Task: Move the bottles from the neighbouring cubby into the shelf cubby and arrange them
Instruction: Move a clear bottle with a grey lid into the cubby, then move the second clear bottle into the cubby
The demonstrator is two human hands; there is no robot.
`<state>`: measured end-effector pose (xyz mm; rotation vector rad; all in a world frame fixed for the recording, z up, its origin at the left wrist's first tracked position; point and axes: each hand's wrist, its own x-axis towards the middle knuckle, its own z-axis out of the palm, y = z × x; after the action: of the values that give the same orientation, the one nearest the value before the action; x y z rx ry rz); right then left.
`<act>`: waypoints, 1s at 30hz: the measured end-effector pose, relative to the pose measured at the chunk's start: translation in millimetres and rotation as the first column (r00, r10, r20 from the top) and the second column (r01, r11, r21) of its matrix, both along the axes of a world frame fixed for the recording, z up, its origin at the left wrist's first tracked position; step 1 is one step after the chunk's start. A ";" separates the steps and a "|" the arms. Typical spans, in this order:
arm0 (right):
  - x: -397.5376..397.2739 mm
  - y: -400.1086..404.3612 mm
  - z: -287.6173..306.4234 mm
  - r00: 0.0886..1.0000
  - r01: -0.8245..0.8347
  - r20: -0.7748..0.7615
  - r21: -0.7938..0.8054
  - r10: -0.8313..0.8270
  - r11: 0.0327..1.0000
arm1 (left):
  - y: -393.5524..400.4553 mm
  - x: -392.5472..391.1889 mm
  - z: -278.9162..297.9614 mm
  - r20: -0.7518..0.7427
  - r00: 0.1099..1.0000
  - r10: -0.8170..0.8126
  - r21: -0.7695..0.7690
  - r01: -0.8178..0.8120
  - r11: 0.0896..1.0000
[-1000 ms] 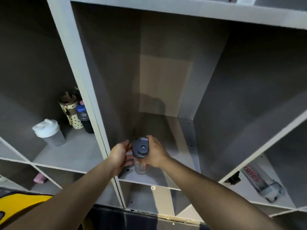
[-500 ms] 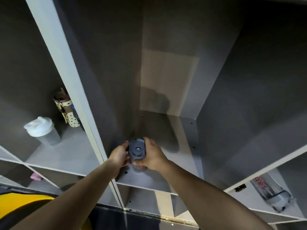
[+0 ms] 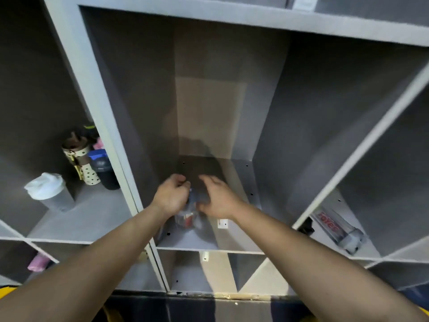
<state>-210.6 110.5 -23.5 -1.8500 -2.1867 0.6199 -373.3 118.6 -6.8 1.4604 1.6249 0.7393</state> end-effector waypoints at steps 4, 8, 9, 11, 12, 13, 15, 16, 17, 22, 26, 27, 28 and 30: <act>37.5 -72.3 56.7 0.995 0.018 0.097 0.200 -0.038 0.980 | -30.3 30.1 49.1 -0.267 0.915 -0.302 0.207 0.361 0.910; 84.1 -147.4 92.6 0.970 0.062 0.203 0.329 -0.135 0.942 | -76.8 72.5 87.8 -0.506 0.750 -0.426 0.317 0.621 0.717; 96.1 -162.7 98.0 0.960 0.074 0.232 0.336 -0.159 0.939 | -89.2 85.9 94.3 -0.537 0.718 -0.442 0.321 0.659 0.680; 120.4 -188.9 103.7 0.941 0.105 0.273 0.323 -0.199 0.941 | -112.0 113.9 101.9 -0.576 0.661 -0.480 0.317 0.722 0.615; 132.8 -200.2 104.2 0.933 0.119 0.291 0.308 -0.212 0.944 | -123.0 127.9 103.7 -0.583 0.638 -0.503 0.308 0.746 0.590; 145.9 -209.3 103.1 0.924 0.132 0.310 0.296 -0.225 0.946 | -132.0 141.5 103.5 -0.580 0.620 -0.529 0.296 0.765 0.572; 171.9 -224.2 100.0 0.905 0.176 0.335 0.269 -0.263 0.947 | -146.3 169.4 99.4 -0.565 0.590 -0.576 0.279 0.794 0.540; 186.3 -229.0 96.9 0.898 0.199 0.339 0.258 -0.281 0.946 | -151.7 183.4 94.9 -0.556 0.575 -0.600 0.267 0.807 0.526; 202.4 -232.8 92.2 0.895 0.228 0.330 0.240 -0.300 0.944 | -155.9 198.4 89.3 -0.543 0.563 -0.623 0.250 0.817 0.520; 283.4 -237.4 64.5 0.878 0.333 0.304 0.168 -0.370 0.928 | -155.1 277.6 52.8 -0.418 0.546 -0.727 0.155 0.831 0.535; 361.6 -212.0 34.5 0.879 0.391 0.272 0.060 -0.392 0.918 | -137.8 348.9 24.3 -0.361 0.594 -0.719 0.099 0.791 0.604; 382.5 -201.8 24.5 0.880 0.400 0.271 0.022 -0.390 0.916 | -131.7 366.8 17.4 -0.354 0.608 -0.711 0.089 0.779 0.621; 401.5 -191.7 14.1 0.883 0.403 0.271 -0.017 -0.383 0.915 | -124.4 383.4 10.5 -0.351 0.618 -0.704 0.071 0.767 0.638; 431.7 -171.9 -6.6 0.897 0.387 0.257 -0.070 -0.359 0.919 | -109.2 411.3 -3.2 -0.362 0.634 -0.684 0.013 0.737 0.676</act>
<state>221.2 -61.4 -30.1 -2.4390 -1.8696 0.4759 38.0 9.4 -10.1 2.2418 1.0348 0.1553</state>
